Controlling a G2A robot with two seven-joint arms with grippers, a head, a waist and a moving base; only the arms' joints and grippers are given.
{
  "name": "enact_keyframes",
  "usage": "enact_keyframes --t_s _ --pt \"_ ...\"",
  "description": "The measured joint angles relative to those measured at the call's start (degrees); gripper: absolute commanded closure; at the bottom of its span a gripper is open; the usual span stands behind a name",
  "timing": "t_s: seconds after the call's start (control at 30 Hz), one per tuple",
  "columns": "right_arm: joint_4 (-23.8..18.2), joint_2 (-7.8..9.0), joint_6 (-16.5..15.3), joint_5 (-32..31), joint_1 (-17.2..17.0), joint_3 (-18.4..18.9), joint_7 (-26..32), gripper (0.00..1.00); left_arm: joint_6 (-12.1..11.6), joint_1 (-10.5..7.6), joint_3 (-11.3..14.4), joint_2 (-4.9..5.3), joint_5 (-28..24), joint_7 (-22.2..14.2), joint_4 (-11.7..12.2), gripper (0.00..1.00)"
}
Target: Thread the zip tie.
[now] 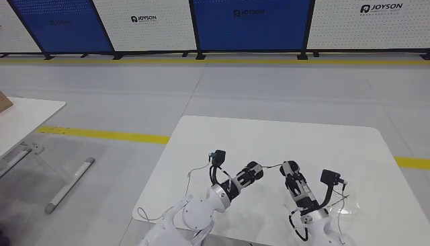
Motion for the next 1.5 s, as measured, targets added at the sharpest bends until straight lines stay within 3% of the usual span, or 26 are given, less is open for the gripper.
enact_keyframes --t_s 0.77,0.8,0.83,1.1,1.27,1.5 --pt "0.8 -0.09 -1.0 1.2 0.7 -0.4 2.9 0.98 -1.3 0.09 0.1 -0.14 -0.8 -0.7 -0.1 1.0" --pt "0.8 -0.09 -1.2 1.8 0.7 -0.3 3.2 0.26 -1.4 0.09 0.1 -0.15 -0.8 -0.7 -0.1 1.0" --pt "0.7 -0.08 -1.4 2.4 0.7 -0.2 3.4 0.0 -1.3 0.08 0.1 -0.16 -0.7 -0.6 -0.1 1.0" --pt "-0.3 0.21 -3.2 2.9 -0.6 1.3 2.8 0.0 0.5 -0.27 -0.4 -0.54 -4.5 1.5 -0.3 1.0" --pt "-0.6 0.48 -3.6 3.0 -2.2 3.0 1.6 0.0 0.2 0.3 -2.0 -0.63 -8.1 2.9 -1.2 1.0" --pt "-0.5 0.53 -3.2 3.4 -2.5 3.4 1.8 0.0 -0.3 0.96 -2.5 -0.47 -9.6 0.3 -2.2 1.0"
